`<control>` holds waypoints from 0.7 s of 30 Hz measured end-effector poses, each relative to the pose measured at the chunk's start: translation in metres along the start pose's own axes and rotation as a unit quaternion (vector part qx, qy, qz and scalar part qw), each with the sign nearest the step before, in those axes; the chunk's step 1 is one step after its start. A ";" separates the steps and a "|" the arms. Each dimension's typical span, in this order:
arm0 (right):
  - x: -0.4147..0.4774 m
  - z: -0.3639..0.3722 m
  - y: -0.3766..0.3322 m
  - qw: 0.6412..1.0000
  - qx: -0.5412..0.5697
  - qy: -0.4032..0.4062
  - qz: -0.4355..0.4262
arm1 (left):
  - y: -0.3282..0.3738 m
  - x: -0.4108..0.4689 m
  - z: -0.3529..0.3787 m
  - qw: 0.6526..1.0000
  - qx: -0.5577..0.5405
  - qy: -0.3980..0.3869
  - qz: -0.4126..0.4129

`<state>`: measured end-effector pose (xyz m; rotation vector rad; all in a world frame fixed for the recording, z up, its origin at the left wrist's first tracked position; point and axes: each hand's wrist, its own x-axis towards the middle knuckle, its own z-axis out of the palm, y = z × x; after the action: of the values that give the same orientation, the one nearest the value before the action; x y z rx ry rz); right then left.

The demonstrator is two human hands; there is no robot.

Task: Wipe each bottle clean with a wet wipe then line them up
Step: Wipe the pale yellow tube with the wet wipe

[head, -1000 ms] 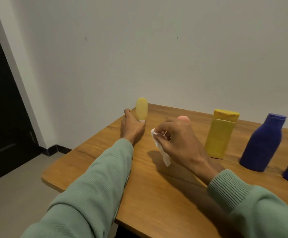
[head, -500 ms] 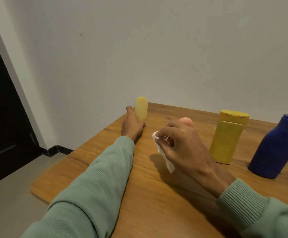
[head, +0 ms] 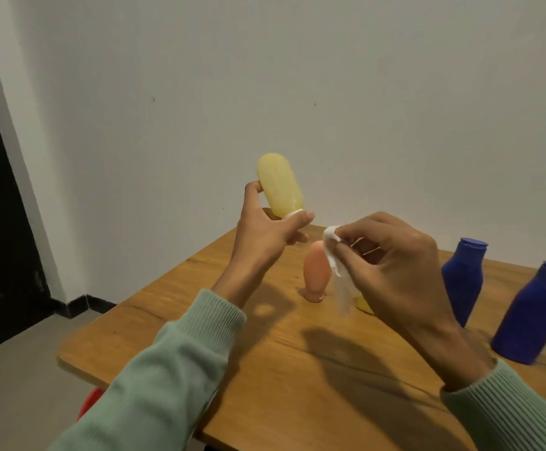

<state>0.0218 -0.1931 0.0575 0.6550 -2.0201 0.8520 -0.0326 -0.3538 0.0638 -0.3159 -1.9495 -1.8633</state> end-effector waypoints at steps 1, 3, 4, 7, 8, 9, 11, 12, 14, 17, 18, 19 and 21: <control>-0.001 -0.010 -0.003 1.000 0.003 0.013 -0.002 | 0.009 -0.010 0.004 1.000 -0.021 -0.023 -0.003; -0.003 -0.028 -0.007 0.999 0.006 0.033 -0.002 | 0.020 -0.026 0.010 0.996 -0.042 -0.076 -0.019; -0.005 -0.037 -0.010 0.999 0.008 0.040 0.000 | 0.024 -0.034 0.014 0.993 -0.043 -0.103 -0.027; -0.013 -0.056 -0.013 0.999 0.006 0.045 0.007 | 0.031 -0.052 0.025 0.984 -0.037 -0.172 -0.036; -0.017 -0.061 -0.013 0.999 0.002 0.043 0.011 | 0.031 -0.057 0.030 0.980 -0.030 -0.192 -0.037; -0.021 -0.065 -0.012 0.999 -0.001 0.040 0.016 | 0.031 -0.062 0.035 0.978 -0.023 -0.206 -0.035; -0.030 -0.073 -0.008 0.999 0.000 0.034 0.031 | 0.028 -0.070 0.044 0.973 -0.018 -0.227 -0.027; -0.033 -0.076 -0.006 0.999 0.000 0.030 0.040 | 0.026 -0.073 0.048 0.972 -0.021 -0.235 -0.024; -0.041 -0.082 -0.002 0.998 -0.005 0.025 0.055 | 0.021 -0.079 0.056 0.967 -0.028 -0.251 -0.028; -0.049 -0.089 0.005 0.997 -0.010 0.029 0.075 | 0.015 -0.089 0.063 0.957 -0.032 -0.287 -0.034; -0.051 -0.090 0.007 0.996 -0.012 0.031 0.082 | 0.014 -0.092 0.066 0.951 -0.037 -0.303 -0.038; -0.054 -0.092 0.010 0.995 -0.011 0.034 0.088 | 0.013 -0.094 0.067 0.947 -0.043 -0.316 -0.043; -0.058 -0.093 0.014 0.994 -0.002 0.039 0.098 | 0.013 -0.097 0.070 0.942 -0.053 -0.328 -0.047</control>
<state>0.0876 -0.1058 0.0437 0.4182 -2.0376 0.9731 0.0491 -0.2715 0.0305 -1.0022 -2.3006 -2.1086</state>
